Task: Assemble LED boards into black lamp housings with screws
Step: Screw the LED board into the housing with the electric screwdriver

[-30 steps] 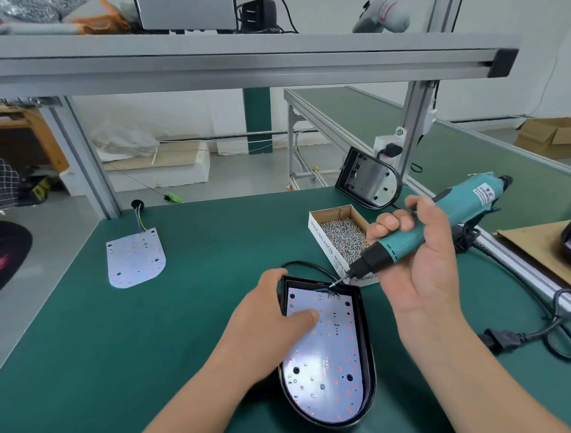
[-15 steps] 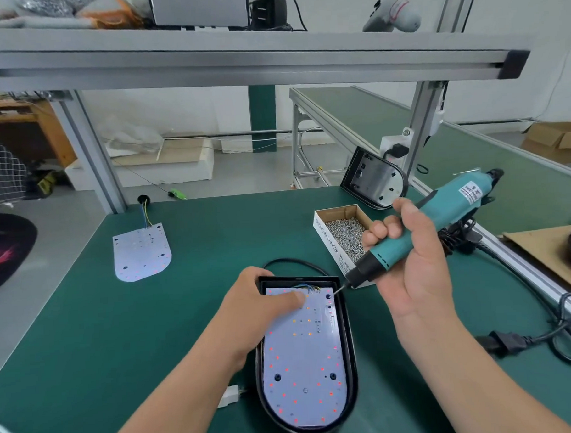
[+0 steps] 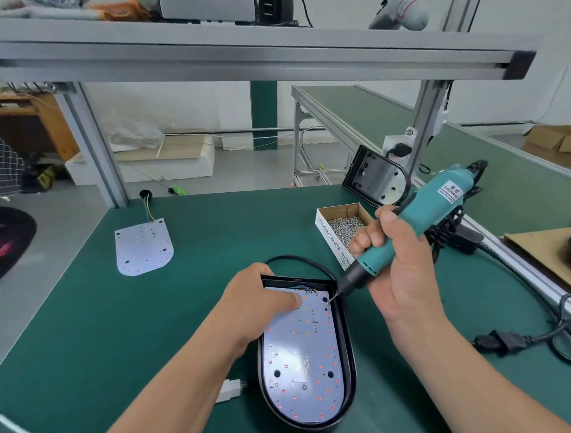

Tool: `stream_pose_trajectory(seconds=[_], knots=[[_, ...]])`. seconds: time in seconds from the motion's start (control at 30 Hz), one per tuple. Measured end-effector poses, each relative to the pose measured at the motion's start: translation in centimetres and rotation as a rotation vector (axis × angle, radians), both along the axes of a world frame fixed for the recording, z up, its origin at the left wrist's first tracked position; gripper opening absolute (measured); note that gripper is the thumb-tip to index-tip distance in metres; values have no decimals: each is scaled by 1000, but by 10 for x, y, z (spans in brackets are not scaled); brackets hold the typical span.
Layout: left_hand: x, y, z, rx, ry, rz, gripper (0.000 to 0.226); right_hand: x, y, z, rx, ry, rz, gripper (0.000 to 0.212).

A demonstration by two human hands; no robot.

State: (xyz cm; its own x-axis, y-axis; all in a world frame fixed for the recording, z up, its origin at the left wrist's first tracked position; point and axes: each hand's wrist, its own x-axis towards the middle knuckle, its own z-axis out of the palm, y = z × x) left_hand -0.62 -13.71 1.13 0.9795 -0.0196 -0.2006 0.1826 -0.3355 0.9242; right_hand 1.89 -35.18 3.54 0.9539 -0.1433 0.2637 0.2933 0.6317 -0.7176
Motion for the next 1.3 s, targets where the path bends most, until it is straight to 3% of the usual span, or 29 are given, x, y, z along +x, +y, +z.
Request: stream_pose_trajectory(seconds=[0.53,0.87,1.0,1.3], knots=[[1,0,-3,6,-26,-6,31,-6,5,3,-105,-44,20,13],[1,-3,-2,17,-23,-5,33,-12,10,5,-262,-144,41,5],[2,-5,1,37,-22,-11,36,-15,13,5,-332,-199,91,14],[1,-4,1,77,-18,-19,32,-14,6,3,-299,-144,201,13]])
